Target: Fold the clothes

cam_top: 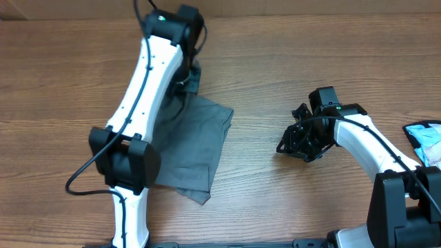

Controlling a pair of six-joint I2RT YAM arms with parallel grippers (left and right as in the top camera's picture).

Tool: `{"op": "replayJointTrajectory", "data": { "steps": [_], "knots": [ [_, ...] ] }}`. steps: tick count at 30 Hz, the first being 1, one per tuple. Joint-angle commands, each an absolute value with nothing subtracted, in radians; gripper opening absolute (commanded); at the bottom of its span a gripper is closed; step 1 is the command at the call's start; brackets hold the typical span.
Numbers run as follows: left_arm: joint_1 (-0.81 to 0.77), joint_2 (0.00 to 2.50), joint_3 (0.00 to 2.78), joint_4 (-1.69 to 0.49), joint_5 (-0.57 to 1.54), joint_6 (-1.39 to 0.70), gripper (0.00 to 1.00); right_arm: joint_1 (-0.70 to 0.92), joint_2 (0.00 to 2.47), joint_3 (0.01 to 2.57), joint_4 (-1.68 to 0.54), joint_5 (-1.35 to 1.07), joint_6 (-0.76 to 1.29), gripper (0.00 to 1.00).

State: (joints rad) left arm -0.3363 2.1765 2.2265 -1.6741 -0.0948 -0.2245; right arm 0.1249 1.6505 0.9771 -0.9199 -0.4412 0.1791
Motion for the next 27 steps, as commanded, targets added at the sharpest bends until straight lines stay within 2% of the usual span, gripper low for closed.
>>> {"op": "replayJointTrajectory", "data": {
  "steps": [1, 9, 19, 24, 27],
  "knots": [
    [-0.376, 2.196, 2.164, -1.658, -0.112, -0.286, 0.04, 0.125, 1.654, 0.975, -0.918, -0.45, 0.167, 0.38],
    [-0.493, 2.196, 2.002, -1.584, -0.109, -0.365, 0.04, 0.125, 1.654, 0.975, -0.916, -0.45, 0.167, 0.38],
    [-0.568, 2.196, 1.836, -1.506, -0.104, -0.431, 0.13, 0.125, 1.654, 0.975, -0.91, -0.45, 0.167, 0.39],
    [-0.577, 2.196, 1.834, -1.522, -0.095, -0.43, 0.38, 0.125, 1.654, 0.975, -0.901, -0.449, 0.167, 0.42],
    [-0.574, 2.196, 1.845, -1.541, -0.096, -0.422, 0.42, 0.125, 1.654, 0.975, -0.902, -0.449, 0.167, 0.42]
  ]
}}
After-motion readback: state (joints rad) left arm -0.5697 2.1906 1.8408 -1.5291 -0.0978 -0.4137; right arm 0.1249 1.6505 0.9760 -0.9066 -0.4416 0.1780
